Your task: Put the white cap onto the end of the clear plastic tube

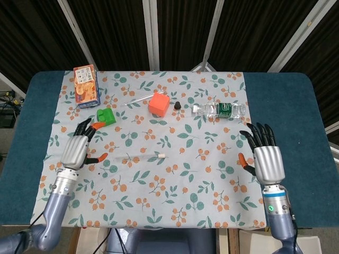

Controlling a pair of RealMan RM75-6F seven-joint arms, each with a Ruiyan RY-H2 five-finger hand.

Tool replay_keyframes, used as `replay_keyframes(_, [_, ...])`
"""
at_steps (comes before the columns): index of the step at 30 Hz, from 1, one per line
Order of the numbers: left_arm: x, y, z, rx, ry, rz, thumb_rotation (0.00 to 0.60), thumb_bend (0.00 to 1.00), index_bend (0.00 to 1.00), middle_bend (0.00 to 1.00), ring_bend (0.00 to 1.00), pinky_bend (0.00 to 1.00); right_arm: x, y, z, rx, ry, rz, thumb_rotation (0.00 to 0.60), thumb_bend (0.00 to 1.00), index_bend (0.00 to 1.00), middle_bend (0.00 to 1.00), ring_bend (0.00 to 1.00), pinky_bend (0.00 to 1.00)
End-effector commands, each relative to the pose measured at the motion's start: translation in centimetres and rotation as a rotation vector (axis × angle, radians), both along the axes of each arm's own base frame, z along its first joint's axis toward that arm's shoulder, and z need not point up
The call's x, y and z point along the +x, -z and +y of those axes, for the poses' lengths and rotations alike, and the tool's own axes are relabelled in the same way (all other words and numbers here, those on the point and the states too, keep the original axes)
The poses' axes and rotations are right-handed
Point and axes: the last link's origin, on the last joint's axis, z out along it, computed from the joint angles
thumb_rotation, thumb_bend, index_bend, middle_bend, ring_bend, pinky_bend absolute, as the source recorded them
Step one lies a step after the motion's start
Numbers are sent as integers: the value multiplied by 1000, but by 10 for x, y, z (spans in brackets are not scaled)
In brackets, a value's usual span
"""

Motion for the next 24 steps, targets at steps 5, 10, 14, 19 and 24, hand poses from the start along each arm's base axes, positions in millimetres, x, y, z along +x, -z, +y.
replay_keyframes(5, [-33, -47, -50, 42, -40, 124, 600, 260, 164, 141, 0, 0, -38, -22, 46, 57, 101, -55, 600, 412, 112, 56, 0, 24])
replay_keyframes(10, [-56, -67, -84, 67, -84, 157, 600, 251, 155, 114, 0, 0, -67, -35, 79, 79, 166, -24, 600, 411, 18, 3, 0, 2])
replay_keyframes(14, [-73, -84, -110, 84, -109, 180, 600, 251, 136, 102, 0, 0, -86, -47, 102, 95, 211, 1, 600, 411, 0, 0, 0, 0])
replay_keyframes(19, [-94, -108, -141, 114, -107, 237, 600, 236, 104, 77, 0, 0, -100, -65, 125, 70, 214, 28, 600, 411, 0, 0, 0, 0])
replay_keyframes(24, [-115, -140, -161, 158, -126, 255, 600, 217, 71, 51, 0, 0, -108, -82, 139, 56, 207, 43, 600, 411, 0, 0, 0, 0])
